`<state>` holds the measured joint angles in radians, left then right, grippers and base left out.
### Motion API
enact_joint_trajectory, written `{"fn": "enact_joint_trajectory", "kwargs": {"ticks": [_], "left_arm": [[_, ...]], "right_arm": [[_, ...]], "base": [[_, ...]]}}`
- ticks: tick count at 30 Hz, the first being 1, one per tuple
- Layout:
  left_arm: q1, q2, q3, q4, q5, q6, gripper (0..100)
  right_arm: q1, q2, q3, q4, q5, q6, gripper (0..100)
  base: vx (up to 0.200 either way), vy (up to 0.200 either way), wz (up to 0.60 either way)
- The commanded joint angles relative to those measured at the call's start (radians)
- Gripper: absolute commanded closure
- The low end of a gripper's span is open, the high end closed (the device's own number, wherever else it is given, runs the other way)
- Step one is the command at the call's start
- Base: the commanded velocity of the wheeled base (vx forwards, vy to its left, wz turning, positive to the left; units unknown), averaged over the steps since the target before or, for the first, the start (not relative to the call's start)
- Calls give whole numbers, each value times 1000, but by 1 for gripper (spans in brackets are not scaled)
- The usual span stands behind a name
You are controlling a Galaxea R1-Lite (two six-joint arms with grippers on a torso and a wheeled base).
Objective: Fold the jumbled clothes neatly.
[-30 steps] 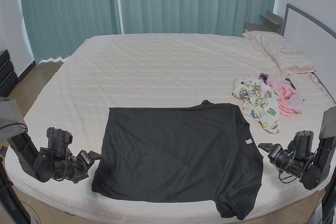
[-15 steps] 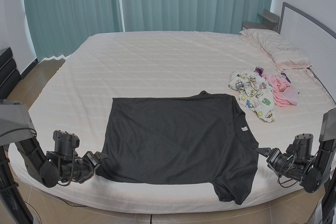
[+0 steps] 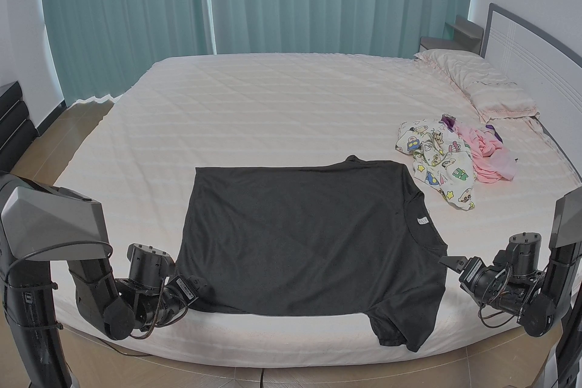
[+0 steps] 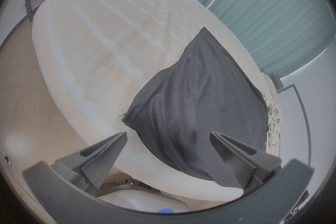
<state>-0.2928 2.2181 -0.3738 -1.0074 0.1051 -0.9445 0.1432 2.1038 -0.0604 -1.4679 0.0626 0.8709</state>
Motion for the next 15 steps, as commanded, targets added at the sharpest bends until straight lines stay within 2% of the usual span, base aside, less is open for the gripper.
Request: {"fn": "enact_joint_trajectory", "kwargs": {"ticks": [1,6,7,8,9,15], "left_arm": [[-3,38,-11,0,10,1,0],[6,66,-50,-3,30,3,0],[7,80,-66,-3,57,3,0],[7,80,-66,-3,57,3,100],[9,86,-73,-5,81,0,100],[6,72,-27,-5,90,4,100]], "right_arm": [[3,10,14,-19,0,-1,0],[12,25,24,-35,0,-3,0],[22,30,39,-43,2,-4,0],[22,30,39,-43,2,-4,0],[38,41,60,-51,2,-12,0],[50,110,60,-42,-6,-39,0]], "base": [[0,0,0],[0,0,0],[0,0,0],[0,0,0],[0,0,0],[0,0,0]]}}
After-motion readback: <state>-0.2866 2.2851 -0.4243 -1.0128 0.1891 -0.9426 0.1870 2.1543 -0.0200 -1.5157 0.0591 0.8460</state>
